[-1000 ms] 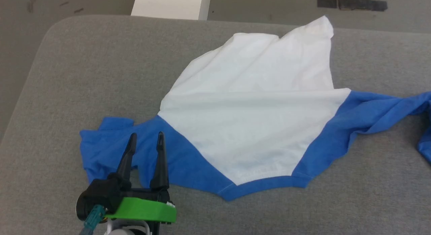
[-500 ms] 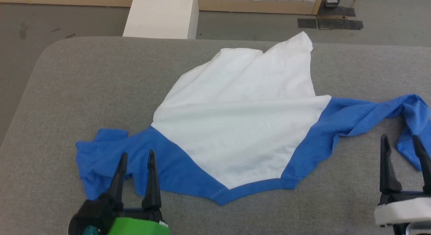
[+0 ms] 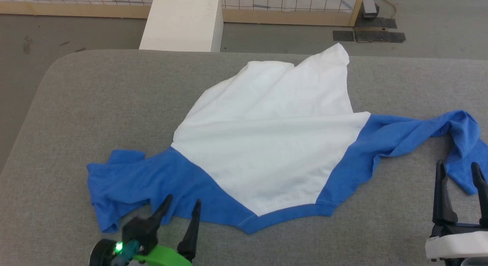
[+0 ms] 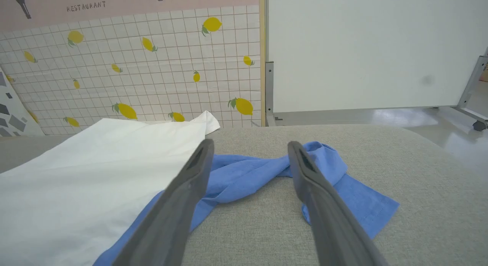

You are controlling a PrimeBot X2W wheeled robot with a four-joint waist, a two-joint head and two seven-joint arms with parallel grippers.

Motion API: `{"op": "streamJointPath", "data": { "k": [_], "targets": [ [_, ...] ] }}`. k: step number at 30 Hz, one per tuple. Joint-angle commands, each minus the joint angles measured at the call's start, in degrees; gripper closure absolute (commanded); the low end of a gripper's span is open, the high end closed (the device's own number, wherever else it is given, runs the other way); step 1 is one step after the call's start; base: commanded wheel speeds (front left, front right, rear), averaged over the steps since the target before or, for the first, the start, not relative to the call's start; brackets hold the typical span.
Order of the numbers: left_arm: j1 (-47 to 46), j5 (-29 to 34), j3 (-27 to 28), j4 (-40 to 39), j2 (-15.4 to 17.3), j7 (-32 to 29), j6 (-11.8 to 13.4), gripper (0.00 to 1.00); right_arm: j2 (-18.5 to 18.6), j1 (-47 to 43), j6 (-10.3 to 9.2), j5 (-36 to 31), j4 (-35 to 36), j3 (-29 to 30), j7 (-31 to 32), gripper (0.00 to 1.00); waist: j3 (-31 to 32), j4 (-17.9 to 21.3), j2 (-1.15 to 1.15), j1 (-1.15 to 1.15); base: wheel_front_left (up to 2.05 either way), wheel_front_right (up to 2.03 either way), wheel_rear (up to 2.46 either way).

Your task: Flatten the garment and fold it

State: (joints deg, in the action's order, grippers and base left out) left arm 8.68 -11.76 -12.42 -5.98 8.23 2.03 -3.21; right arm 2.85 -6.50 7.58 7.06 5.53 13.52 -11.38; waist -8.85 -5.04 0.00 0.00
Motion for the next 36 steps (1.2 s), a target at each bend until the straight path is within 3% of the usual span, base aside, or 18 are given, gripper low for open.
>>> {"op": "streamJointPath", "data": {
  "k": [1,9,19,23,25,30,36],
  "targets": [
    [-1.8,0.0,-0.7,-0.8,1.1,-2.6,-0.9,0.0,0.0,0.2,-0.09,0.0,-0.3,-0.2,-0.4,0.0,-0.4,-0.2,0.0,0.0,0.0,0.0,0.0],
    [-8.0,-0.5,-8.5,1.1,7.3,-19.5,-3.7,0.0,0.0,0.7,-0.09,0.5,-0.6,-1.4,-0.2,0.0,-2.6,-0.7,0.0,0.0,0.0,0.0,0.0],
    [-13.9,-2.7,-12.7,9.8,9.0,-24.5,-4.1,0.0,0.0,1.9,-0.09,-0.1,0.4,-2.2,0.5,0.0,-5.5,0.3,0.0,0.0,0.0,0.0,0.0],
    [-15.7,-3.3,-13.4,13.2,8.5,-23.7,-4.2,0.0,0.0,2.1,-0.09,-0.1,0.9,-2.1,0.9,0.0,-6.2,0.7,0.0,0.0,0.0,0.0,0.0],
    [-16.2,-3.7,-13.7,15.5,8.1,-23.1,-4.2,1.0,0.0,2.2,-0.09,0.0,1.1,-2.2,1.1,0.0,-6.3,1.0,0.0,0.0,0.0,0.0,0.0],
    [-16.8,-4.2,-14.1,18.0,7.6,-20.9,-4.1,1.0,0.0,2.6,-0.09,0.1,1.4,-2.0,1.4,0.0,-5.7,1.3,0.0,0.0,0.0,0.0,0.0],
    [-15.7,-6.8,-11.1,16.1,6.1,-12.9,-2.8,1.0,0.0,3.7,-0.09,-0.3,2.2,-2.9,1.8,0.0,-3.7,1.3,0.0,0.0,0.0,0.0,0.0]
  ]
}}
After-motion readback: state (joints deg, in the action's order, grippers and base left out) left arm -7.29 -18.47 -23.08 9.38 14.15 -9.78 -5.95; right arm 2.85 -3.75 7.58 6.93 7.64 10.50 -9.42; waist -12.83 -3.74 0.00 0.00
